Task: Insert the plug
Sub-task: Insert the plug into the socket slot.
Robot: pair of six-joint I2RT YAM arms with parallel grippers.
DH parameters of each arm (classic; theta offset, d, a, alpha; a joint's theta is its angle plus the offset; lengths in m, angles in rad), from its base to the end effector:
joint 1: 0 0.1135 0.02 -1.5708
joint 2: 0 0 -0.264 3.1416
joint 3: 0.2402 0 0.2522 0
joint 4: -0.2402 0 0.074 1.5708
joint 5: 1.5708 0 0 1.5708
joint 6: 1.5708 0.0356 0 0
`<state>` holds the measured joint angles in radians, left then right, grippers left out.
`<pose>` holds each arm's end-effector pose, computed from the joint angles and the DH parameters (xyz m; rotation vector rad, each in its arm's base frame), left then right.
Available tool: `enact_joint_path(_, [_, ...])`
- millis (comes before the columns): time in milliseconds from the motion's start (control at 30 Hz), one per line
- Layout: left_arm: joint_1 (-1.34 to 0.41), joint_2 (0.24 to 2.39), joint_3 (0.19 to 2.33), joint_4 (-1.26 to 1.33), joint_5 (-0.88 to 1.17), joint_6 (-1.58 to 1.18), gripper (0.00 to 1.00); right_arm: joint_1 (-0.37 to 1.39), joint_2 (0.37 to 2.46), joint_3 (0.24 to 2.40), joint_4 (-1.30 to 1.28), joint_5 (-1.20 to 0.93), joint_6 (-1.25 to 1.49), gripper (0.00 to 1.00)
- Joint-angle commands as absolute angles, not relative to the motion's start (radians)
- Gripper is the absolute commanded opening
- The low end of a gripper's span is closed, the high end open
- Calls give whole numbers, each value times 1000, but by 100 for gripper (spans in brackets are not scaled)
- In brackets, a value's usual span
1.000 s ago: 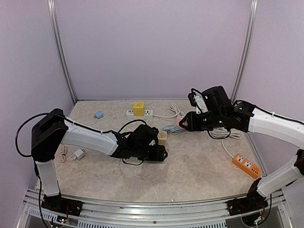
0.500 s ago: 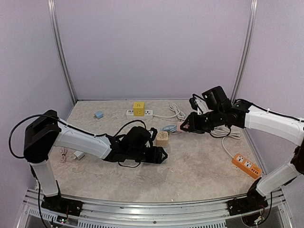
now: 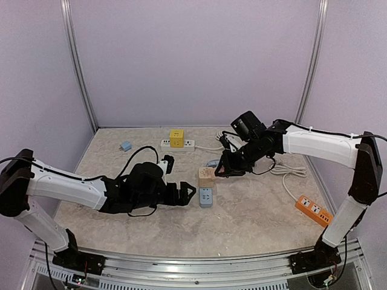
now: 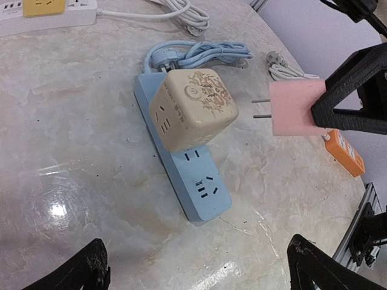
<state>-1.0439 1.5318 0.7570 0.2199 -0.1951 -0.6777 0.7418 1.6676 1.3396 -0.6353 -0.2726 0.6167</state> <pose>0.1665 -0.2725 0.1914 0.2854 2.2054 -0.7958 0.2579 0.2493 0.2652 -0.2864 2.7048 0.8250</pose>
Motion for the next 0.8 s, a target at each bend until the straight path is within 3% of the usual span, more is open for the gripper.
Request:
enact_joint_path(0, [-1046, 1431, 681, 245, -321, -650, 99, 783, 1747, 1403, -714, -272, 621, 0])
enact_joint_path(767, [-1070, 1169, 543, 146, -641, -686, 99, 876, 1906, 1511, -791, -244, 806, 0])
